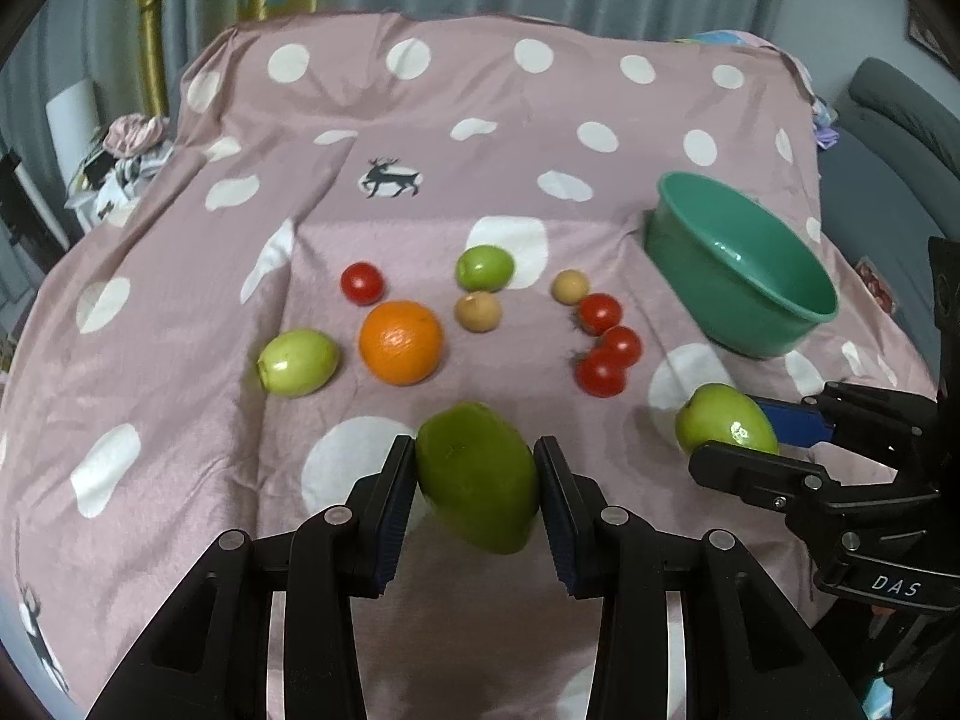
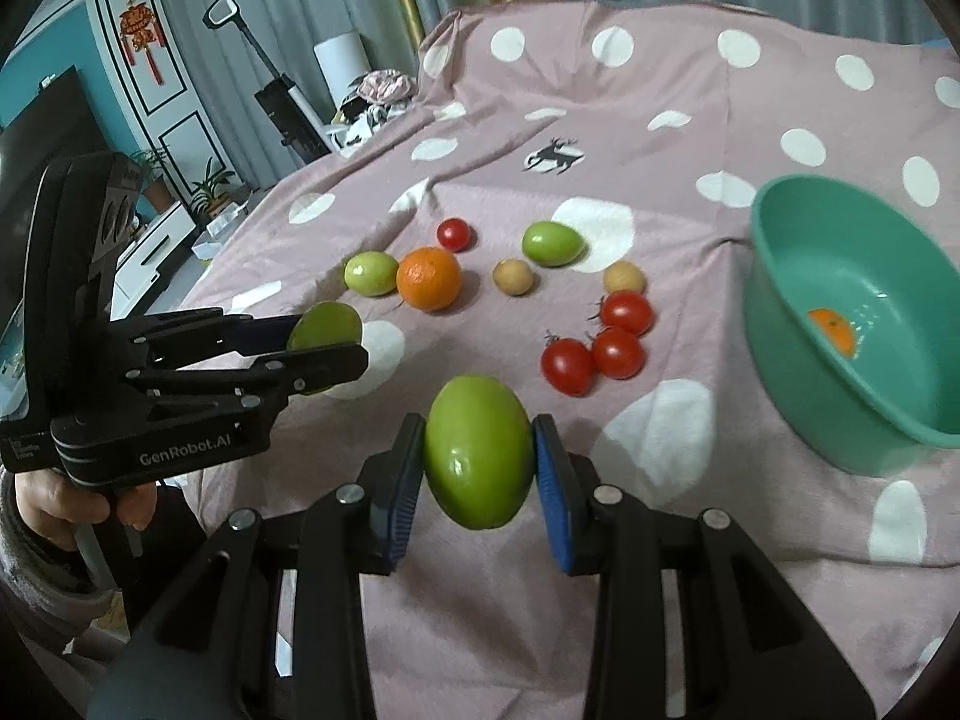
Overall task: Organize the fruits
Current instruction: 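Carry the green fruit with the right tool into the bowl and release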
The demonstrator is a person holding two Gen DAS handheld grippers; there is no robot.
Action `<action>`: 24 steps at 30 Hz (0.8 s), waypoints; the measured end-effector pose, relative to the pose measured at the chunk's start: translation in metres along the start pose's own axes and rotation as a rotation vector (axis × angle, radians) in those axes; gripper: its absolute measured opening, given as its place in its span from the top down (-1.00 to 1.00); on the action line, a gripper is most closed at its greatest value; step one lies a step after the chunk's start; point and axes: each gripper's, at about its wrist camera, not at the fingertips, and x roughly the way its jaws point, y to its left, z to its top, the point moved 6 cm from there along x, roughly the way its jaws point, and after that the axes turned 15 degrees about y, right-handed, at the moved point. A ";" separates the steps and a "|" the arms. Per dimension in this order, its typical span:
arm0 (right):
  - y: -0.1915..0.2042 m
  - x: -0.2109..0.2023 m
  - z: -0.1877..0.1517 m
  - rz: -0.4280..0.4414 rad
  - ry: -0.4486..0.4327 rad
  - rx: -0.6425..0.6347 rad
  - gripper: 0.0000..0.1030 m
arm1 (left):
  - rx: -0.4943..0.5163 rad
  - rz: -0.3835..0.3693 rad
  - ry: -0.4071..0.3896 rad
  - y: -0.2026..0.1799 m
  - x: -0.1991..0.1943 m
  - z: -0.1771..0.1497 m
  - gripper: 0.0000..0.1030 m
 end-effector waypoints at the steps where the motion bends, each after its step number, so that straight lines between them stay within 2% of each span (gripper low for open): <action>1: -0.002 -0.003 -0.001 -0.002 -0.007 0.002 0.29 | 0.006 0.000 -0.007 -0.003 -0.003 0.001 0.21; 24: -0.051 -0.046 -0.010 -0.050 -0.132 0.113 0.29 | 0.117 -0.019 -0.093 -0.064 -0.021 0.043 0.21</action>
